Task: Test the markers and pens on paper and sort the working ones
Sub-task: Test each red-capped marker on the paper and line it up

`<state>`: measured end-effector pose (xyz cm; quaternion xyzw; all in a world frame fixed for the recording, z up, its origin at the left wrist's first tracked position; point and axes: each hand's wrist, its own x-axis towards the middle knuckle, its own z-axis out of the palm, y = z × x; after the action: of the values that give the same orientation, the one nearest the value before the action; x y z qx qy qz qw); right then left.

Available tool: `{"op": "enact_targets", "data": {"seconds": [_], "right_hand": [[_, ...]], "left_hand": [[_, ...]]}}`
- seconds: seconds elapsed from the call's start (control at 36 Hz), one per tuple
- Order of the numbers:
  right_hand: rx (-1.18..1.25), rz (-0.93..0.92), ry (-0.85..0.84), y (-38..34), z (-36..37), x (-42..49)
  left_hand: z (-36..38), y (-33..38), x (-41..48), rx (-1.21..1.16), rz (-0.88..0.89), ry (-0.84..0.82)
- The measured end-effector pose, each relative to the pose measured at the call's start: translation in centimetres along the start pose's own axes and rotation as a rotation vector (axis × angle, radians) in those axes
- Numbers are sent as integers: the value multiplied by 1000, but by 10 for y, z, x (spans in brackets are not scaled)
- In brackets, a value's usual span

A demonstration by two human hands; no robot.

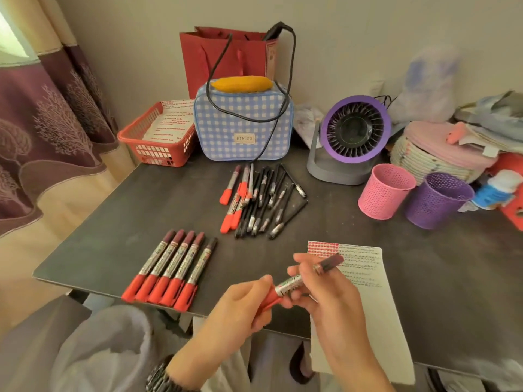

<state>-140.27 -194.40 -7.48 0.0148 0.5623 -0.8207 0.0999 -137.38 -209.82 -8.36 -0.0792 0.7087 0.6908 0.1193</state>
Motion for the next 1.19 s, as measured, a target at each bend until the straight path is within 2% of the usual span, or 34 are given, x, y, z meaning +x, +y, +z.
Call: {"op": "enact_targets", "data": {"seconds": [0.17,0.31,0.36,0.53,0.58,0.67,0.78,0.89,0.97,1.06,1.14,1.19], "right_hand": [[-106,-4,168,9,-25,-28],[-88,-24,272,13,-31,-40],[12,-17,284,12,-30,-43],[589,91,273,2,-20,-48],[690,143,336,-2,-17,-47],[717,192,438,-6,-15,-45],[690,200,495,-8,-9,-39],[660,190,469,-10,-8,-35],[626,141,409,-14,-12,-34],[580,18,339,-34,-34,-27],[586,-68,277,-56,-67,-15],[608,-37,244,-61,-83,-7]], "left_hand": [[19,-12,-6,226,168,2],[37,-15,-10,446,245,51],[45,-13,-11,515,265,109],[69,-20,-20,856,424,303],[73,-17,-25,973,513,380],[75,-20,-29,1045,608,502],[81,-24,-31,1033,573,565],[87,-24,-33,946,516,560],[88,-21,-34,871,342,451],[81,-22,-31,632,105,301],[63,-24,-32,481,134,306],[55,-23,-30,358,172,281]]}}
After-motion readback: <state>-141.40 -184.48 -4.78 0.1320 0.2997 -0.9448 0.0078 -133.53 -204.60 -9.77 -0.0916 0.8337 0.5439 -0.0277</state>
